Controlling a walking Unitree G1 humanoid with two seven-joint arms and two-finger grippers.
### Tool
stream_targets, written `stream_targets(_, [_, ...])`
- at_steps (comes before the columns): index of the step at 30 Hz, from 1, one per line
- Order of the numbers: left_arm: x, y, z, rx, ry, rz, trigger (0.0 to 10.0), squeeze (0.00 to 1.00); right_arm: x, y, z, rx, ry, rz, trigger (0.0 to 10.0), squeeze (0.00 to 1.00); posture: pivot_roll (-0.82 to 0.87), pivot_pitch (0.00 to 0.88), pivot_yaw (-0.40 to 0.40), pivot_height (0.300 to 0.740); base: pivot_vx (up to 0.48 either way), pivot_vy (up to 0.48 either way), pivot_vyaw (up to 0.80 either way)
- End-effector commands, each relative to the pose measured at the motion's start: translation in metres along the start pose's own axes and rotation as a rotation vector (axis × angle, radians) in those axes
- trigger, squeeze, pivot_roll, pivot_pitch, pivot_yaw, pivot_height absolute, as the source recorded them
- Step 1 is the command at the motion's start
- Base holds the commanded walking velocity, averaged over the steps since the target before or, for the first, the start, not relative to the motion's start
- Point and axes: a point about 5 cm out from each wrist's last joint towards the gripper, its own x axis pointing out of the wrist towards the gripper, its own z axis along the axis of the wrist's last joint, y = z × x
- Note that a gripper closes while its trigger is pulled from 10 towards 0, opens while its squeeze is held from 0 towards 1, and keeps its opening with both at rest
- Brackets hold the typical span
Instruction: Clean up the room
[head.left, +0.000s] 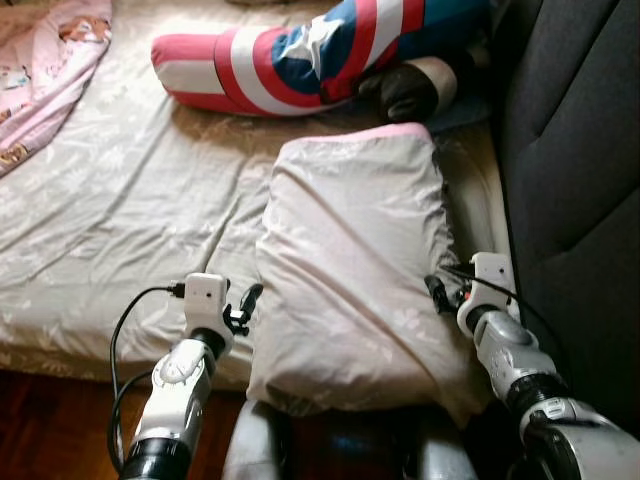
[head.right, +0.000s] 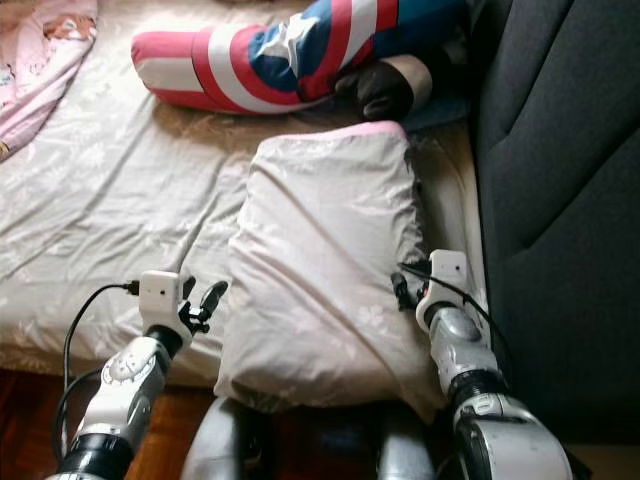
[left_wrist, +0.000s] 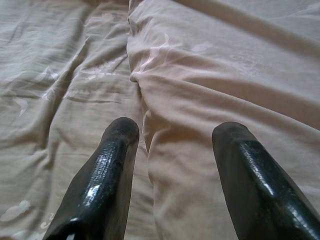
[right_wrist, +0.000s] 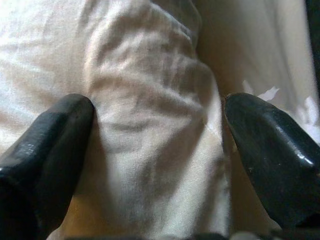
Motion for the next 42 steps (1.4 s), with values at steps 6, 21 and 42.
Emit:
stream_targets(6, [-0.006,0.002,-0.005,0.005,0.030,-0.006,10.0,0.00,-0.004,-0.008,-0.017,0.108,0.076,0.031,10.0,1.00,0.09,0.324,0.101,0.642,0.000,0.000,0.00])
stream_targets(21, [-0.005,-0.002,-0.005,-0.003,0.041,-0.036,10.0,0.00,-0.013,-0.016,-0.035,-0.016,0.185,0.204,10.0,0.00,0.09,0.297,0.099,0.642,0.000,0.000,0.00])
stream_targets(42, [-0.010,-0.006,-0.006,-0.014,0.041,-0.051,10.0,0.00,-0.025,0.018,-0.098,-0.036,0.371,0.269,10.0,0.00,0.11,0.290,0.093,0.642,0.000,0.000,0.00])
